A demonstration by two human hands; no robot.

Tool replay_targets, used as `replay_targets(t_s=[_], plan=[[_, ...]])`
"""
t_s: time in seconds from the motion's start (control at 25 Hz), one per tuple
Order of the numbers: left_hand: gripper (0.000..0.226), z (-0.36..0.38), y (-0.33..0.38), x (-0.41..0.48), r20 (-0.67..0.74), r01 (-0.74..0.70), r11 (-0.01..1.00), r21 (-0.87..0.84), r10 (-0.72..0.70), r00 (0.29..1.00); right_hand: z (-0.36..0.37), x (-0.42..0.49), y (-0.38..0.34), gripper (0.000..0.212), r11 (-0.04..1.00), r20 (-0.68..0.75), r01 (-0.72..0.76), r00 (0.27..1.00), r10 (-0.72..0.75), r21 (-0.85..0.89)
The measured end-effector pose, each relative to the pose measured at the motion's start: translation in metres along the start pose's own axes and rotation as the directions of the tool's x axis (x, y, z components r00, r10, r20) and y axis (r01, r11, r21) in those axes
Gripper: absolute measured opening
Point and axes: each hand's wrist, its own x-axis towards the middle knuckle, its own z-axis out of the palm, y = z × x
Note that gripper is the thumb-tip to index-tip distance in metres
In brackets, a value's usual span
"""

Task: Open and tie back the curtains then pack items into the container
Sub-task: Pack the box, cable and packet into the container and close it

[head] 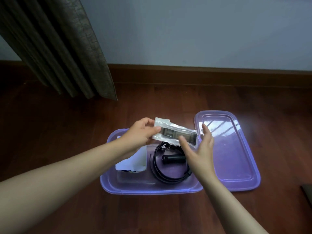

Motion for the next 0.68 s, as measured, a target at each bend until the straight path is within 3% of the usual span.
replay_targets(t_s=[0.08,0.12,0.2,0.24,0.32,0.4,0.52,0.56,0.6,0.68], plan=[[0.005,0.005,-0.011,-0.001,-0.075,0.082,0.989,-0.120,-0.091,0.993,0.008,-0.010,0.002,0.072,0.976,-0.079,0.121,0.987,-0.137,-0.182],[0.005,0.006,-0.016,-0.001,-0.119,0.107,0.981,-0.165,-0.127,0.985,0.012,-0.017,0.000,0.068,0.988,-0.109,0.065,0.991,-0.081,-0.142],[0.003,0.007,-0.022,-0.002,-0.163,0.131,0.966,-0.221,-0.169,0.972,0.022,-0.026,-0.003,0.057,0.974,-0.058,-0.199,0.977,0.206,0.107],[0.003,0.008,-0.024,-0.002,-0.161,0.137,0.968,-0.211,-0.173,0.972,0.025,-0.028,-0.006,0.052,0.914,0.023,-0.324,0.944,0.329,0.246],[0.006,0.009,-0.027,-0.003,-0.131,0.147,0.977,-0.155,-0.168,0.977,0.028,-0.025,-0.006,0.042,0.730,0.184,-0.449,0.890,0.417,0.515],[0.011,0.010,-0.031,-0.002,-0.080,0.179,0.980,-0.082,-0.185,0.979,0.029,-0.020,-0.002,0.032,0.601,0.223,-0.454,0.880,0.420,0.658],[0.017,0.003,-0.038,0.001,-0.011,0.191,0.977,0.093,-0.191,0.982,0.033,-0.017,0.007,0.019,0.510,0.215,-0.484,0.840,0.498,0.711],[0.018,-0.001,-0.039,0.002,-0.028,0.158,0.961,0.226,-0.156,0.987,0.034,-0.018,0.011,0.018,0.483,0.215,-0.502,0.819,0.531,0.717],[0.018,-0.006,-0.040,0.003,-0.058,0.098,0.907,0.410,-0.081,0.995,0.035,-0.017,0.015,0.018,0.458,0.213,-0.516,0.799,0.562,0.724],[0.025,-0.018,-0.047,0.003,-0.052,-0.071,0.681,0.729,0.158,0.986,0.037,-0.015,0.025,0.018,0.424,0.206,-0.532,0.767,0.608,0.733]])
